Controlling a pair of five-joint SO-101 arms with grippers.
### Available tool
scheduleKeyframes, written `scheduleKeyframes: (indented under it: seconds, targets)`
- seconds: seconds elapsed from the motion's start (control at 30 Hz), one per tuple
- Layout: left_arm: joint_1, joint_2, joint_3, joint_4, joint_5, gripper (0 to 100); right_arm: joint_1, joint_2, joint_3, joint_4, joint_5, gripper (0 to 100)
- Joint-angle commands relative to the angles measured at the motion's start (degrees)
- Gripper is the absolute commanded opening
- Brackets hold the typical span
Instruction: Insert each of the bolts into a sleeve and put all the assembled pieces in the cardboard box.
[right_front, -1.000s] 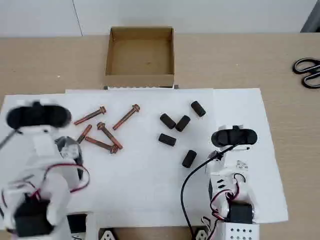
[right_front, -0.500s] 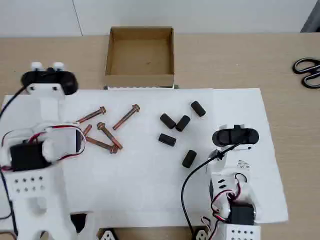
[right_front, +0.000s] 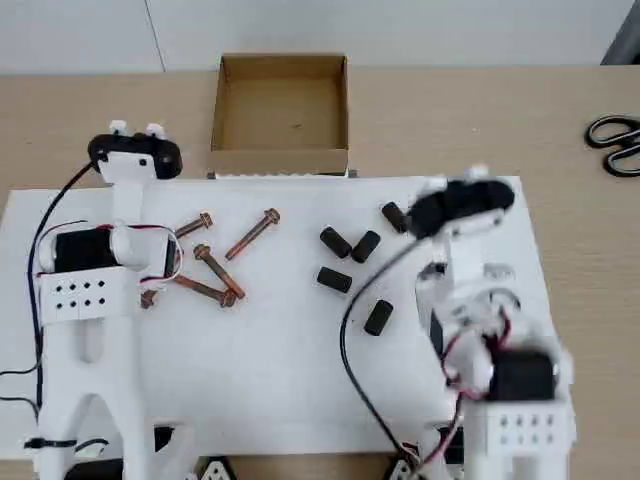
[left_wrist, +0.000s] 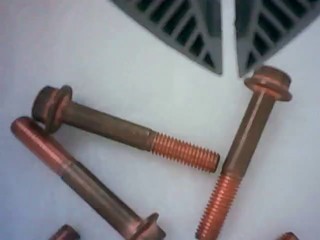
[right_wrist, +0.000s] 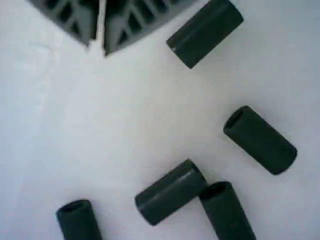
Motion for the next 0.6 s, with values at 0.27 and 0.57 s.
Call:
scheduleKeyframes:
  seconds: [0.27, 0.57]
  targets:
    - [0.0, 0.0, 5.1, -6.8, 3.2, 7, 0.1, 56.2, -50.4, 15.5, 12.8, 7.5]
    - [0.0, 0.0, 9.2, -11.0, 1.5, 9, -3.9, 70.6, -64.5, 16.0, 17.8, 13.6]
